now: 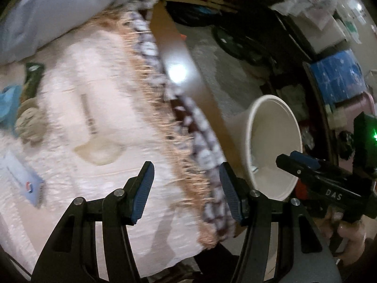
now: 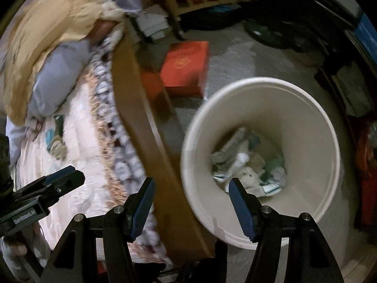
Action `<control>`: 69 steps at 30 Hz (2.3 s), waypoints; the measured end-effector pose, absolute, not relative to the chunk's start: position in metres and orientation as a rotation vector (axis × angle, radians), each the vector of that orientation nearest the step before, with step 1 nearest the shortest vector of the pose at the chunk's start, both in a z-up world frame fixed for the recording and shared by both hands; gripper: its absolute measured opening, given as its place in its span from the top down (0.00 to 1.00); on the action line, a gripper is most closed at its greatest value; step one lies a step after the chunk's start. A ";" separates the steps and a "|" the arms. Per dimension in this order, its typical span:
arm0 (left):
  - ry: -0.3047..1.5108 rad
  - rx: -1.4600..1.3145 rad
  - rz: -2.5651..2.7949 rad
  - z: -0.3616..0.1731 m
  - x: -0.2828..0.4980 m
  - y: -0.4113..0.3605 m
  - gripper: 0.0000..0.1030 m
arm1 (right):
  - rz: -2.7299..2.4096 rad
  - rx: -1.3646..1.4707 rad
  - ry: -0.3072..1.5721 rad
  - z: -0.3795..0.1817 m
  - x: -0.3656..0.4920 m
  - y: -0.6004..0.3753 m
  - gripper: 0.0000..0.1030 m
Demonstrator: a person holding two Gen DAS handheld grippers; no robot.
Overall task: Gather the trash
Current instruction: 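Move both open grippers back to the medicine box and tissue lump, then grasp the white medicine tablet box with the left gripper while the right grasps the beige tissue lump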
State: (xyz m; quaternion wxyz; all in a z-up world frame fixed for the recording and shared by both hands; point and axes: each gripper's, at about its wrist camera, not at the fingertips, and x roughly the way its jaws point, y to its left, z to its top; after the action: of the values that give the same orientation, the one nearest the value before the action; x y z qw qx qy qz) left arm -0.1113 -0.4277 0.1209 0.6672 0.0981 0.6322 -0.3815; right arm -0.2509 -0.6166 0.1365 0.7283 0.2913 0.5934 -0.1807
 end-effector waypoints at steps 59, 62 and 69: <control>1.441 -0.265 -0.280 0.044 0.008 -0.192 0.46 | 0.157 0.342 1.269 0.109 -0.023 -0.414 0.76; 1.454 -0.240 -0.259 0.033 0.011 -0.199 0.46 | 0.147 0.352 1.271 0.109 -0.036 -0.422 0.76; 1.439 -0.243 -0.306 0.037 0.010 -0.206 0.55 | 0.147 0.362 1.277 0.109 -0.055 -0.433 0.76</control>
State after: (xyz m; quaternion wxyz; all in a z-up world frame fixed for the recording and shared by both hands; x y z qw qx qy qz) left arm 0.0097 -0.2063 0.0369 0.7345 -0.1108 0.6548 -0.1392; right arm -0.0549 -0.4334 0.1091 0.7852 0.1676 0.5923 0.0683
